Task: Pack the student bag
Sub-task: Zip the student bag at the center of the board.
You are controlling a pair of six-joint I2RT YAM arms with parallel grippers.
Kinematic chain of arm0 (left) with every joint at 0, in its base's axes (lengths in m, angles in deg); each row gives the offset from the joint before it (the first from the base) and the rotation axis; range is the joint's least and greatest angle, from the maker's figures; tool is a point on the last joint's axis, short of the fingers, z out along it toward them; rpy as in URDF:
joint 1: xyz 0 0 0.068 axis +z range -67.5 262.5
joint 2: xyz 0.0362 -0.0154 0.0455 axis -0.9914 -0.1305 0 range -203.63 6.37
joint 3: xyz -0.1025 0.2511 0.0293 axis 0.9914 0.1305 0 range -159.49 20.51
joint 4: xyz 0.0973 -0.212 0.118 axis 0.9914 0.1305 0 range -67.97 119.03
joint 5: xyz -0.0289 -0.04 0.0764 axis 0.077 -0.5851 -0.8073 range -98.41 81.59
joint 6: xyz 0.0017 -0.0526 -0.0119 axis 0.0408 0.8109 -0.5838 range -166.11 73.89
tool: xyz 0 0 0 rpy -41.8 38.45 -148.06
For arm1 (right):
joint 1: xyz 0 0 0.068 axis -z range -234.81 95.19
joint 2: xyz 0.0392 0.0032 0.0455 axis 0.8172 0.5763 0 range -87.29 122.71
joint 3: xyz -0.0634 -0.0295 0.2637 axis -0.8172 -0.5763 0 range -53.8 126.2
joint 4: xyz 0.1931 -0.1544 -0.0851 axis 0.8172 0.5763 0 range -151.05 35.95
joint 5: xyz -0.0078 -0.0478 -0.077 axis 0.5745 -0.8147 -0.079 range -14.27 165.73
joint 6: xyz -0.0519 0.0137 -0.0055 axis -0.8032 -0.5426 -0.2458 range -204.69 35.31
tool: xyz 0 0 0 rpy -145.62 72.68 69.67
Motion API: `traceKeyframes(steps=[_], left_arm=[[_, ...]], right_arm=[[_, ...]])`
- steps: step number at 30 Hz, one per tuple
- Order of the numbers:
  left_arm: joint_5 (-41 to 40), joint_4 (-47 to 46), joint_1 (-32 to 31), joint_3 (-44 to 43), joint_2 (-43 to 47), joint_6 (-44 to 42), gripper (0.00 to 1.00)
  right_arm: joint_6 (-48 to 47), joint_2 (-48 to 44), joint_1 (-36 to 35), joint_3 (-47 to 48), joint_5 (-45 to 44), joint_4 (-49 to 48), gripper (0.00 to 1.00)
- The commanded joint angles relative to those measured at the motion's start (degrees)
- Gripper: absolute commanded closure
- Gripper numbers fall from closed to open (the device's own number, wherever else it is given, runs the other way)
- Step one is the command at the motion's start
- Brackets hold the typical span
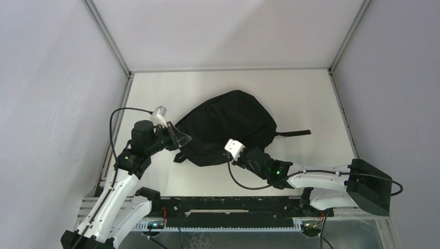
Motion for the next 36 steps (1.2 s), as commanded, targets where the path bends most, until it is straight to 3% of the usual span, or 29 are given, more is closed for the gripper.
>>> traceKeyframes(steps=[1,2,4,8,11,16,21,24,30,35,36], left_arm=[[1.29,1.83,0.3,1.74,1.26,-1.72,1.0],[0.09,3.09,0.34,2.16,1.84,-1.31,0.96],[-3.54,6.35,0.34,2.6,3.05,0.56,0.64],[-11.39,10.44,0.34,4.63,4.01,5.8,0.28],[-9.94,7.44,0.34,6.81,1.98,8.12,0.19],[-2.68,-4.11,0.34,11.02,-1.74,13.12,0.17],[-0.58,-11.07,0.34,13.61,-3.86,16.01,0.23],[-0.87,-13.91,0.34,13.89,-3.67,16.9,0.32],[-1.65,-15.52,0.34,11.72,-4.21,16.11,0.73],[-2.4,-13.73,0.34,8.89,-5.71,13.04,0.99],[-2.63,-13.93,0.34,8.68,-5.79,12.73,1.0]], right_arm=[[4.28,-2.43,1.07,0.6,1.22,1.01,1.0],[4.74,-2.43,1.34,0.59,1.54,1.32,1.0],[4.97,-2.21,1.46,0.63,1.78,1.57,1.0],[5.0,-1.87,1.42,0.59,2.01,0.94,1.0],[4.87,-1.76,1.35,0.64,2.07,0.82,1.0],[4.99,-2.18,1.34,0.59,1.74,1.84,1.0],[5.54,-2.65,1.34,0.63,1.7,2.45,1.0],[5.6,-2.46,1.34,0.63,1.8,2.33,1.0],[5.64,-2.58,1.25,0.6,1.89,2.75,1.0],[5.88,-2.87,1.25,0.59,1.85,3.32,1.0],[5.95,-2.89,1.25,0.59,1.85,3.41,1.0]])
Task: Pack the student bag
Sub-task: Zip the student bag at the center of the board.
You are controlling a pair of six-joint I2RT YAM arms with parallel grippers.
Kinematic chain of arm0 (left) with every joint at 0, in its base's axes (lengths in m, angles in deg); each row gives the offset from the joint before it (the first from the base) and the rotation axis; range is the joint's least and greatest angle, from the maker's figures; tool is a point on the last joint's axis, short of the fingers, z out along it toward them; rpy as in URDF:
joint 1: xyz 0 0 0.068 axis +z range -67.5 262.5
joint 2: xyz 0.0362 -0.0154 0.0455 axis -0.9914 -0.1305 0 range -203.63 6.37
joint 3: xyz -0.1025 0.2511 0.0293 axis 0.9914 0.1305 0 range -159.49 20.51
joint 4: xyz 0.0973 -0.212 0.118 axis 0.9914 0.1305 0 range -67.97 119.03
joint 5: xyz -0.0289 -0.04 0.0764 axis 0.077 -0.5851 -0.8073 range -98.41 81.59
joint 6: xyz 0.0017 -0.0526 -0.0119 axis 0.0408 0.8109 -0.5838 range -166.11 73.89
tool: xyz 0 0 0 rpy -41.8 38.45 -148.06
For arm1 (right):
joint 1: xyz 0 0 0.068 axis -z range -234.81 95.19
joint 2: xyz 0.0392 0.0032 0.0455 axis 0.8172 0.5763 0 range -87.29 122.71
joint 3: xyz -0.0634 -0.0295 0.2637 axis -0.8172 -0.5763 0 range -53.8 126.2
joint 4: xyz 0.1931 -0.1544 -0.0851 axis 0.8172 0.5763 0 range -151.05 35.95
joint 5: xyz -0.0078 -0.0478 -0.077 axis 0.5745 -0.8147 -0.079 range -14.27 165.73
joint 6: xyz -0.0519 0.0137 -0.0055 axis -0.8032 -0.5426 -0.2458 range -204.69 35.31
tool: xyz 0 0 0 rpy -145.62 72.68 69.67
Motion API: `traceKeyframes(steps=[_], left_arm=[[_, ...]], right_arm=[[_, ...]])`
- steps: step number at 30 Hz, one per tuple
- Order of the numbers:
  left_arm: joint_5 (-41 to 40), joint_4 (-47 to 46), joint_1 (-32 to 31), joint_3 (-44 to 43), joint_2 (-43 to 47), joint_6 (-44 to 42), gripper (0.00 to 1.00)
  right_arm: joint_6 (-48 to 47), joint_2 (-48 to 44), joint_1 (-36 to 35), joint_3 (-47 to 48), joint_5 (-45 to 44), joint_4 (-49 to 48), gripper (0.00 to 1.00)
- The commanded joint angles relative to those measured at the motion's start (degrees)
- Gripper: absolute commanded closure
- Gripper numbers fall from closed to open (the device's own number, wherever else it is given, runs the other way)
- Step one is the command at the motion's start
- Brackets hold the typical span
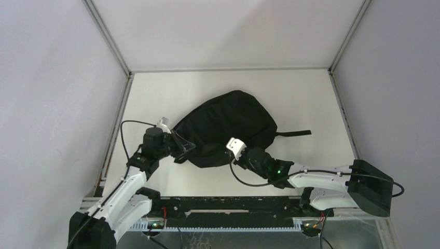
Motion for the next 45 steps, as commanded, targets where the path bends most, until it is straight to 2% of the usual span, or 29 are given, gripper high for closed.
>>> traceKeyframes(steps=[1,11,16,20,24,25,26,28,30,33,35,38,45], left_arm=[[-0.48,-2.56,0.3,-4.38,-0.48,-3.0,1.0],[-6.78,-2.16,0.42,-16.54,-6.09,-10.93,1.0],[-6.52,-7.64,1.61,-17.95,-19.46,-11.05,1.0],[-1.82,-13.38,1.66,-18.85,-29.82,-9.31,1.0],[1.24,-14.44,1.62,-20.06,-34.42,-8.57,1.0],[1.83,-13.84,1.62,-20.29,-34.39,-8.91,0.98],[2.07,-12.8,1.62,-20.34,-33.76,-9.27,0.91],[1.54,-9.39,1.5,-20.73,-31.73,-10.6,0.7],[-0.25,-4.93,1.37,-21.3,-28.84,-12.42,0.53],[-5.57,2.44,0.29,-23.41,-23.37,-16.41,0.4],[-9.0,6.7,-0.78,-25.09,-19.73,-18.98,0.36],[-11.45,10.89,-2.47,-26.99,-15.33,-21.85,0.33],[-11.75,15.45,-8.01,-26.32,-11.09,-21.93,0.32]], right_arm=[[1.38,-1.96,0.11,0.6,-0.17,-0.23,1.0],[1.51,-4.05,-1.11,0.59,-0.99,2.86,1.0],[2.16,-3.14,-2.04,0.59,-1.51,4.57,1.0],[2.97,-1.84,-2.68,0.59,-1.77,4.07,1.0],[3.14,-0.92,-3.57,0.59,-2.5,3.62,1.0],[3.21,-0.9,-3.71,0.59,-2.56,3.75,1.0],[3.36,-1.09,-3.77,0.61,-2.67,3.88,1.0],[3.9,-1.69,-3.75,0.59,-2.67,4.06,0.98],[4.13,-2.5,-3.69,0.59,-2.57,4.23,0.86],[4.74,-4.35,-3.53,0.59,-2.19,4.54,0.68],[5.15,-5.78,-3.42,0.59,-1.95,4.91,0.59],[5.54,-8.06,-3.16,0.59,-1.37,6.02,0.52],[6.88,-13.17,-2.81,0.96,1.62,10.27,0.49]])
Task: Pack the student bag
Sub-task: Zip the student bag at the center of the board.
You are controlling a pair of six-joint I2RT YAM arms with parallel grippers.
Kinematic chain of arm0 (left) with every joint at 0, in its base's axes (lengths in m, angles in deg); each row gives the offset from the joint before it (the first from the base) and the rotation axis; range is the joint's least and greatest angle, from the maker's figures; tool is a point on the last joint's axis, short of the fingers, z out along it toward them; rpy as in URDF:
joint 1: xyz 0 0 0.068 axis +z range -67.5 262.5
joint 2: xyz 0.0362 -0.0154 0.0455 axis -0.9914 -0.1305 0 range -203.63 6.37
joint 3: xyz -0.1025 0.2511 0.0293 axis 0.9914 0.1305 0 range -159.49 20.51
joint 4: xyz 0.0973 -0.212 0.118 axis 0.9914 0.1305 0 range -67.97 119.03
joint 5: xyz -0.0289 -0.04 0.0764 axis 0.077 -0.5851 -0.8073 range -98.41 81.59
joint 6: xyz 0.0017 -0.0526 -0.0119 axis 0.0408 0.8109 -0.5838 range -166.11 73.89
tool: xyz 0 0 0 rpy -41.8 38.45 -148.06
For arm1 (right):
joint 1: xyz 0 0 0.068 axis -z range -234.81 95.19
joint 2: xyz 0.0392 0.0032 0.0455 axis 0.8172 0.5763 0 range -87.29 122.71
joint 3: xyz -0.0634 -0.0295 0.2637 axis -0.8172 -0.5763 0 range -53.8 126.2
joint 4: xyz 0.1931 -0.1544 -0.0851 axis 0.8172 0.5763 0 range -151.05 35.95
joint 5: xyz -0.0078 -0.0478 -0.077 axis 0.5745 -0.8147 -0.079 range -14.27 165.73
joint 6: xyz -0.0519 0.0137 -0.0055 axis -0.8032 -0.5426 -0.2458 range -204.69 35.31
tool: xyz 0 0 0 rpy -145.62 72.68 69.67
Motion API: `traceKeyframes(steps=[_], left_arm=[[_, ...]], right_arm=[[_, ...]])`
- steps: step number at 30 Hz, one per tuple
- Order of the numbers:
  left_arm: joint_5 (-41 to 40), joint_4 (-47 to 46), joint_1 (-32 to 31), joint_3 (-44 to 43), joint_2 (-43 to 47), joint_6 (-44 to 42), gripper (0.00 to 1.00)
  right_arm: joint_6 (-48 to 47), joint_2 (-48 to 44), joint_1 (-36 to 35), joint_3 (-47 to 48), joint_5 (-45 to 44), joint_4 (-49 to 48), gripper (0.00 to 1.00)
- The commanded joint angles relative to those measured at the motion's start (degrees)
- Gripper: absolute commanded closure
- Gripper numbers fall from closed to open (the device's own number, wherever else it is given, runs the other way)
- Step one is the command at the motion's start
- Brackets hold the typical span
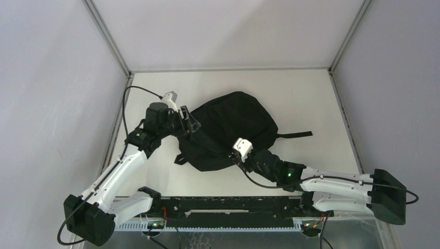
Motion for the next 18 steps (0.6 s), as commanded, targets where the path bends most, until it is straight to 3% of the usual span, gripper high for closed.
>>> traceKeyframes(steps=[1,10,13,18], left_arm=[[-2.78,4.58,-4.05,-1.02,1.67,-1.73,0.32],[-11.62,8.24,-5.16,0.65,5.15,-0.59,0.28],[-17.78,10.36,-5.08,0.01,5.83,0.83,0.25],[-20.38,10.54,-5.11,-0.86,8.11,0.68,0.24]], right_arm=[[2.27,-3.86,0.22,1.18,2.9,2.03,0.48],[7.54,-10.53,2.02,2.19,2.82,6.14,0.48],[15.78,-13.32,7.59,2.19,4.93,6.38,0.47],[32.19,-13.45,23.35,2.6,20.27,7.4,0.39]])
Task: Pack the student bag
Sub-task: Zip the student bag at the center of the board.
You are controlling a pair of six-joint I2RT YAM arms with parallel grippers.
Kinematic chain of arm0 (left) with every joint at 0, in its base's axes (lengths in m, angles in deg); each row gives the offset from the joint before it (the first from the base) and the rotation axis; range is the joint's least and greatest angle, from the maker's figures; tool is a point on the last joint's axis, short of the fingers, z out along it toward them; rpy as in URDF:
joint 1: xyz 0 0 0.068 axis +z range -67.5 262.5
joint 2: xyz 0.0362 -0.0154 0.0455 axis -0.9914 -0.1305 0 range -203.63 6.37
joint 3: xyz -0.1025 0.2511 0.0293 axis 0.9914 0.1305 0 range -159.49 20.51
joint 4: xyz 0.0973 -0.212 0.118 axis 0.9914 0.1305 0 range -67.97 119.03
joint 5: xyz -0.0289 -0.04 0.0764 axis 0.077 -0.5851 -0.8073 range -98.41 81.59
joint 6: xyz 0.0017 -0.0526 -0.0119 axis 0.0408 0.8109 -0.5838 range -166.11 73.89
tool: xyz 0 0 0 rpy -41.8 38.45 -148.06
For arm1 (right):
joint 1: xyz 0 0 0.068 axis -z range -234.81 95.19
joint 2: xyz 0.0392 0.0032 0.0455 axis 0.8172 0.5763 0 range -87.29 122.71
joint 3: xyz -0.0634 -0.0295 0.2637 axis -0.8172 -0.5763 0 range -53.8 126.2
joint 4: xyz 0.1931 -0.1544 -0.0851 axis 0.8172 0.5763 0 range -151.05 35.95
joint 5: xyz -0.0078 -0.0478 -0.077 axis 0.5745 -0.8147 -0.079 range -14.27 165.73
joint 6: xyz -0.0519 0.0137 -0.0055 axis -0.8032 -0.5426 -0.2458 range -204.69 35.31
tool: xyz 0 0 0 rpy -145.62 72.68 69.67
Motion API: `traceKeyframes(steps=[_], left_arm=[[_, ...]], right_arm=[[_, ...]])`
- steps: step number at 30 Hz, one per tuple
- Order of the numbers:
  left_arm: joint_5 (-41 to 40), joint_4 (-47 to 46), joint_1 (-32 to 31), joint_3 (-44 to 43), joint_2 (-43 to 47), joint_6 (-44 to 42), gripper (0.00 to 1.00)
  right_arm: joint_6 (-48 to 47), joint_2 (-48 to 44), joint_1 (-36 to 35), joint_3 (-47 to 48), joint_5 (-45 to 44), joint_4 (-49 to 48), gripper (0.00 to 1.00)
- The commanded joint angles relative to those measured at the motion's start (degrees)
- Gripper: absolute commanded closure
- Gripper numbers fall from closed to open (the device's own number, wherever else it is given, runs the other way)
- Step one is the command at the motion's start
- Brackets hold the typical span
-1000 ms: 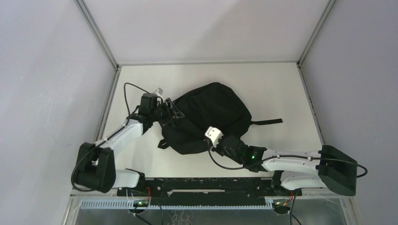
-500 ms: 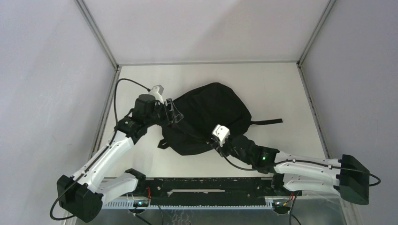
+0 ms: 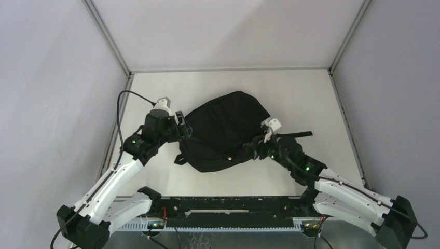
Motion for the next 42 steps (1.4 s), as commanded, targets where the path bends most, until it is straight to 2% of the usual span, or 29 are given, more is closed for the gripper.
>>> traceKeyframes(steps=[1,3,5,11,14,18,23,30,35,40,42], left_arm=[[-2.54,-0.72,-0.12,-1.39,2.52,-0.62,0.25],[1.03,-1.32,-1.9,-2.83,1.46,-2.27,0.25],[1.59,-0.82,-6.3,-5.2,-0.88,-4.16,0.26],[6.04,-2.11,-19.35,-10.57,-12.58,-3.35,0.3],[5.28,-2.21,-24.65,-13.83,-18.6,-3.86,0.31],[1.79,0.6,-28.38,-19.21,-25.55,-4.43,0.3],[0.36,1.83,-30.26,-22.48,-31.92,-5.15,0.29],[-0.24,1.68,-30.36,-22.76,-35.23,-5.12,0.42],[-0.19,2.28,-30.41,-23.24,-36.54,-5.42,0.47],[0.17,2.48,-30.36,-23.26,-36.17,-5.29,0.64],[0.14,2.63,-30.37,-23.3,-35.58,-5.47,0.77]], right_arm=[[18.39,1.0,11.89,2.62,14.68,-0.03,0.39],[22.01,2.77,15.11,3.3,17.62,1.48,0.4],[23.1,5.29,16.69,5.16,17.93,4.69,0.43],[25.93,8.22,17.86,8.55,8.52,11.13,0.43],[27.79,6.9,18.84,8.57,3.25,13.15,0.43],[28.93,4.71,20.18,8.48,-0.56,15.97,0.42],[28.95,3.36,21.87,8.48,-0.86,17.55,0.42],[29.29,3.88,22.08,8.48,0.01,17.84,0.42],[29.4,4.07,22.08,8.48,0.52,17.39,0.43],[29.32,3.72,22.08,8.48,1.44,16.95,0.42],[29.1,3.55,22.07,8.48,2.1,16.46,0.42]])
